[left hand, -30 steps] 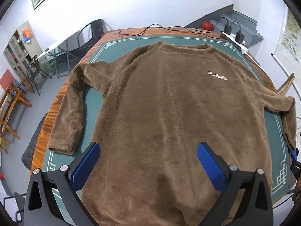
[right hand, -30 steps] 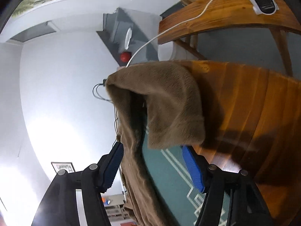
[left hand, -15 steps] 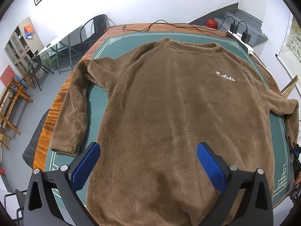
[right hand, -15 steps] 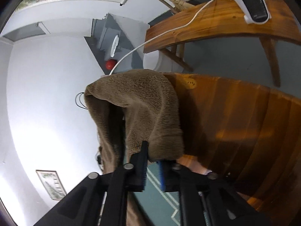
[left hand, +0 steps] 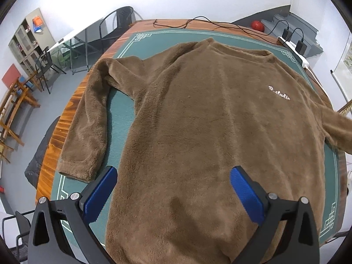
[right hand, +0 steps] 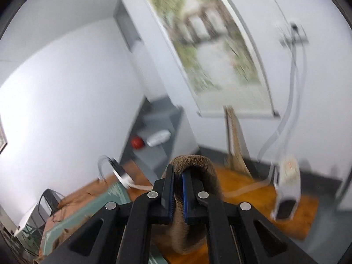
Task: Fold clothes
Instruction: 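Grasp the sleeve cuff with the right gripper and lift it, then lay the sleeve across the sweatshirt front with the right gripper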
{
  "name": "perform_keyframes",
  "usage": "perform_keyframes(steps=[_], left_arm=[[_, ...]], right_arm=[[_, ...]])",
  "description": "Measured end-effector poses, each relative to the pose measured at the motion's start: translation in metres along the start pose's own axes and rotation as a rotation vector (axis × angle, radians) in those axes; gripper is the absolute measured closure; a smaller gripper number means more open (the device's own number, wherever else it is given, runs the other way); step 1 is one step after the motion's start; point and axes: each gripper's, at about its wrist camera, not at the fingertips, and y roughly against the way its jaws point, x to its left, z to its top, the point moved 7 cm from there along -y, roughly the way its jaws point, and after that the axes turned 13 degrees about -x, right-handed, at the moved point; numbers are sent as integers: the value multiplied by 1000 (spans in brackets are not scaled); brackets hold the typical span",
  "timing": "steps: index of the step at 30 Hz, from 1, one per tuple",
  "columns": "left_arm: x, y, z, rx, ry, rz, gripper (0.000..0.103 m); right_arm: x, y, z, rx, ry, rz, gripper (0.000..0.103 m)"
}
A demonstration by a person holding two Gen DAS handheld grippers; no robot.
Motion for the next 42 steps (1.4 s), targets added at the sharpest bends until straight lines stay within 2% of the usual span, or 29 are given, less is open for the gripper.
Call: perform_keyframes(steps=[4, 7, 10, 12, 14, 16, 18, 20, 23, 25, 26, 29, 31, 33, 35, 37, 40, 42], left_arm=[[1, -6, 3, 15, 16, -31, 0], [4, -9, 8, 24, 48, -53, 0], [6, -13, 14, 21, 52, -58, 0], [9, -16, 16, 26, 56, -61, 0], [12, -20, 16, 32, 62, -66, 0], [15, -24, 17, 39, 68, -70, 0], [20, -30, 14, 61, 89, -82, 0], [25, -38, 10, 92, 120, -98, 0], [31, -51, 5, 135, 170, -127, 0], [30, -57, 3, 164, 208, -172, 0], [28, -60, 3, 179, 227, -205, 0], [14, -66, 4, 214, 257, -306, 0], [0, -70, 8, 231, 261, -370, 0], [-17, -72, 11, 256, 273, -443, 0], [-40, -75, 17, 289, 297, -535, 0], [-58, -78, 24, 316, 315, -598, 0], [-88, -84, 37, 359, 339, -690, 0], [-105, -93, 42, 388, 348, -699, 0]], right_arm=[[81, 10, 18, -45, 102, 172, 96], [164, 19, 3, -43, 220, 355, 96], [249, 21, -36, -6, 336, 538, 96], [295, 27, -66, 37, 406, 627, 96], [340, 33, -109, 138, 444, 743, 95], [371, 40, -153, 222, 498, 812, 94], [394, 48, -196, 297, 575, 861, 79], [405, 64, -239, 368, 651, 901, 13], [400, 95, -293, 483, 705, 1022, 12], [389, 105, -312, 565, 695, 1083, 12], [380, 108, -319, 597, 678, 1086, 12], [351, 106, -328, 682, 607, 1016, 12], [327, 93, -330, 738, 522, 928, 12], [294, 76, -329, 784, 442, 803, 12], [270, 64, -329, 808, 401, 708, 12], [254, 59, -328, 815, 375, 651, 12], [239, 56, -325, 819, 356, 613, 12], [235, 56, -328, 827, 348, 594, 12]])
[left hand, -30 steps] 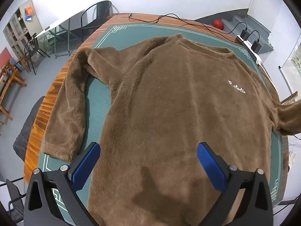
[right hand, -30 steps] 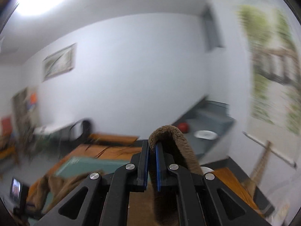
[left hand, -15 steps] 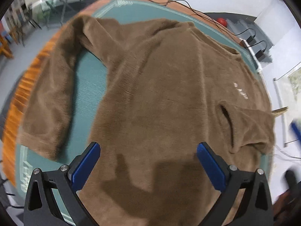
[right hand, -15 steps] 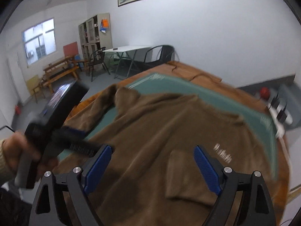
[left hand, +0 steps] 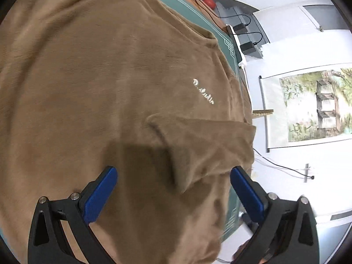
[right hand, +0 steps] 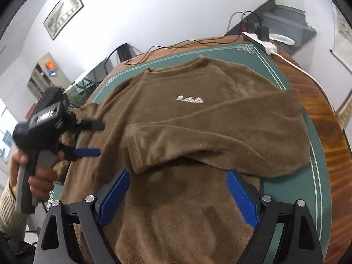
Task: Fold clothes
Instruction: 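Lay the sleeve across the sweatshirt front with the right gripper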
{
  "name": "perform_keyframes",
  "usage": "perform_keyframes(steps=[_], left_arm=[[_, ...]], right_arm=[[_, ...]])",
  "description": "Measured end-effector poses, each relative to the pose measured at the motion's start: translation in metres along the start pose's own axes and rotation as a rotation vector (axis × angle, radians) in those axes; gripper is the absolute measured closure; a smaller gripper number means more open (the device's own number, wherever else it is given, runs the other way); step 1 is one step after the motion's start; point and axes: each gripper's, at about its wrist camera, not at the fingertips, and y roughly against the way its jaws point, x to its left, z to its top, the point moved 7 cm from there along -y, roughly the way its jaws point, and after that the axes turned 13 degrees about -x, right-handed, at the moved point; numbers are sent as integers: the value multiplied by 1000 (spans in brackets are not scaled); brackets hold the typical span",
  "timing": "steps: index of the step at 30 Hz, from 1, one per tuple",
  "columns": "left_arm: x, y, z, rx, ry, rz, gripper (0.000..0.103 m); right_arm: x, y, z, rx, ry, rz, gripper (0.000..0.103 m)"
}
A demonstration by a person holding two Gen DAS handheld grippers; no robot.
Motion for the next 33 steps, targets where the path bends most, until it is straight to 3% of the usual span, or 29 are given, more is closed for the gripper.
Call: perform_keyframes(steps=[5, 12, 14, 18, 24, 28, 31, 33], left_arm=[[-1, -37, 3, 88, 40, 42, 0], [-9, -53, 6, 106, 80, 17, 1], [-7, -56, 8, 113, 100, 13, 6], [-6, -56, 11, 120, 132, -14, 11], [-3, -28, 7, 122, 223, -104, 11], [-14, -20, 12, 105, 225, -170, 11], [-19, -29, 14, 117, 204, -150, 13], [-16, -37, 9, 143, 211, -128, 20]], right_arm=[[-6, 1, -3, 12, -33, -20, 12], [-21, -1, -7, 19, -79, -53, 12], [-23, -2, -8, 19, -88, -56, 12], [-21, -5, -8, 23, -80, -55, 12], [-23, -6, -10, 28, -92, -61, 12], [-25, -7, -12, 37, -99, -63, 12], [-23, -8, -13, 38, -89, -57, 12], [-20, -7, -11, 33, -77, -54, 12]])
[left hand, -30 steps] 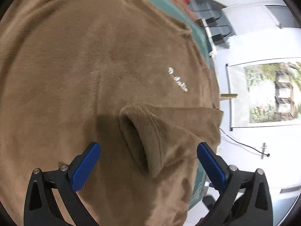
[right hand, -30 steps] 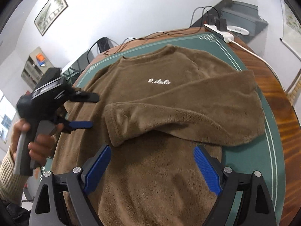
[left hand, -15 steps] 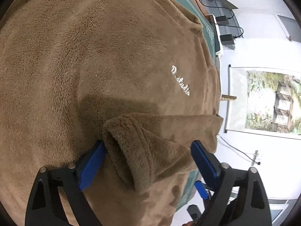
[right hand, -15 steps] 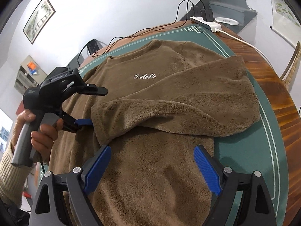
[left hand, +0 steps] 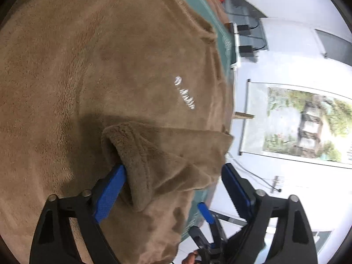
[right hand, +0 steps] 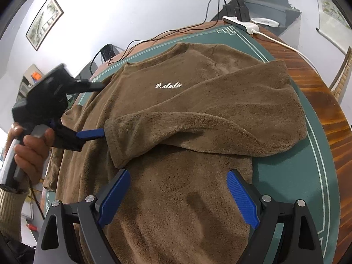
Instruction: Fold clothes
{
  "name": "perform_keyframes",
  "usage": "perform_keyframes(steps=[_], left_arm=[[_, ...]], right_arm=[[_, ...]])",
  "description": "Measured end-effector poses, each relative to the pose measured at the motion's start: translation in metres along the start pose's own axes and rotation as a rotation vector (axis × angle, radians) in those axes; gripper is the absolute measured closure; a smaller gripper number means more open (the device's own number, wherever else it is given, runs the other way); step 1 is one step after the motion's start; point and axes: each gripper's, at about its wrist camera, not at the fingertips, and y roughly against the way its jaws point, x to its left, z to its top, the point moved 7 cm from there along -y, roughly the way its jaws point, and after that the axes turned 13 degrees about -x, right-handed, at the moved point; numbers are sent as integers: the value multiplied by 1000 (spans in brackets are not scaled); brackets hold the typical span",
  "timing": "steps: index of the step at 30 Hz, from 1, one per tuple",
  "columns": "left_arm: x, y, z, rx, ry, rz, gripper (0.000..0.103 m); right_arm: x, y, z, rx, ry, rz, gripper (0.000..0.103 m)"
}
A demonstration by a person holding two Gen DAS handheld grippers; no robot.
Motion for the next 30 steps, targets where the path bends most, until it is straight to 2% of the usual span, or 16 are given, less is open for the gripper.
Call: perform_keyframes(steps=[1, 5, 8, 9, 10, 11, 14, 17, 20, 22, 25, 28, 30], left_arm=[[2, -3, -2, 12, 7, 6, 24], [8, -12, -3, 34, 32, -4, 29], [11, -19, 2, 42, 50, 0, 46], [11, -23, 3, 47, 43, 5, 58], [9, -25, 3, 59, 32, 4, 80], [6, -28, 1, 75, 20, 1, 97], [-17, -16, 9, 38, -53, -31, 97], [-39, 13, 29, -39, -97, -85, 97], [-53, 63, 60, -161, -128, -127, 97], [-54, 91, 78, -238, -150, -127, 97], [-40, 131, 101, -337, -193, -59, 97], [-14, 142, 114, -346, -232, 58, 97], [6, 137, 119, -321, -297, 189, 97]], right_arm=[[1, 1, 0, -4, 8, -1, 12], [1, 5, 0, -12, 27, -8, 12], [-2, 4, -2, -8, 10, -11, 12], [-3, 4, -3, -7, 1, -12, 12], [-5, 4, -3, -5, -7, -13, 12], [-5, 3, -4, -4, -9, -14, 12], [-4, 3, -4, -4, 5, -20, 12], [-6, 3, -2, -7, 14, -35, 12], [-11, 1, -2, -5, 2, -51, 12], [-15, 1, 0, -8, -7, -65, 12], [-19, 0, 3, -14, -9, -85, 12], [-22, -3, 9, -20, 13, -112, 12], [-21, -6, 17, -28, 51, -142, 12]])
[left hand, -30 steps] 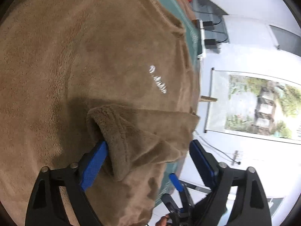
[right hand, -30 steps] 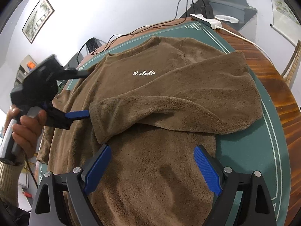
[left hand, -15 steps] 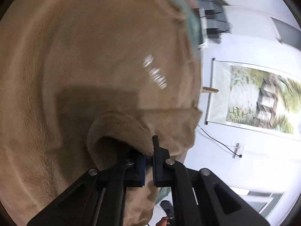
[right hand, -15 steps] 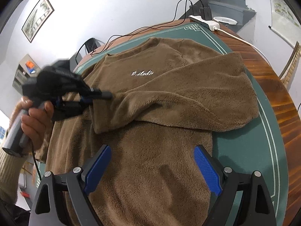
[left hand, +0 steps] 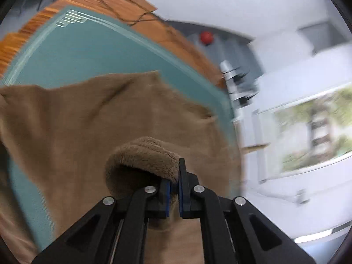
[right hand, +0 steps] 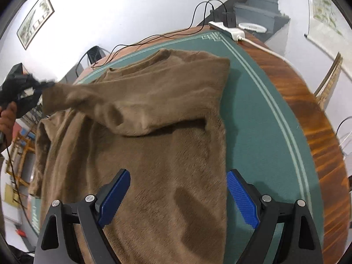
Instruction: Fold clothes
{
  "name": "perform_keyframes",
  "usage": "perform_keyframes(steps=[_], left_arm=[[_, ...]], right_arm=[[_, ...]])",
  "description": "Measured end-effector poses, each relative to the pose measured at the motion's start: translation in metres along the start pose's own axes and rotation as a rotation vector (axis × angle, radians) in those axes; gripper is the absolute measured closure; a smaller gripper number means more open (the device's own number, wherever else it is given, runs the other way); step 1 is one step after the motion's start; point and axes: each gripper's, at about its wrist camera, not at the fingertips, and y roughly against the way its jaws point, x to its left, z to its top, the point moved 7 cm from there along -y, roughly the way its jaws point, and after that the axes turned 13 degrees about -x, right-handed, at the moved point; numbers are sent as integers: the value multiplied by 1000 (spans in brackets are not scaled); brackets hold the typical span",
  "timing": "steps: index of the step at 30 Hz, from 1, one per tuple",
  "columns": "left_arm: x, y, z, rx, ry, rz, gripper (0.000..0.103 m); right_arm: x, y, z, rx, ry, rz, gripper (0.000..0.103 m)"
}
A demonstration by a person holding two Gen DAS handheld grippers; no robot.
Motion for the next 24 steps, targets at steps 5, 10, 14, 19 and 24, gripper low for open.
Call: perform_keyframes(steps=[5, 10, 14, 19, 24], left_arm=[[39, -11, -9, 29, -183, 272, 79], [52, -5, -13, 8, -230, 350, 63], [55, 1, -19, -16, -230, 358, 59], [32, -26, -43, 18, -280, 287, 48], [51, -56, -55, 38, -309, 390, 45]], right_arm=[[7, -11, 32, -66, 88, -40, 12], [26, -45, 62, -93, 134, -27, 12], [34, -83, 62, -41, 180, -56, 12], [22, -113, 46, 40, 179, -106, 12], [16, -119, 38, 53, 227, -119, 11]])
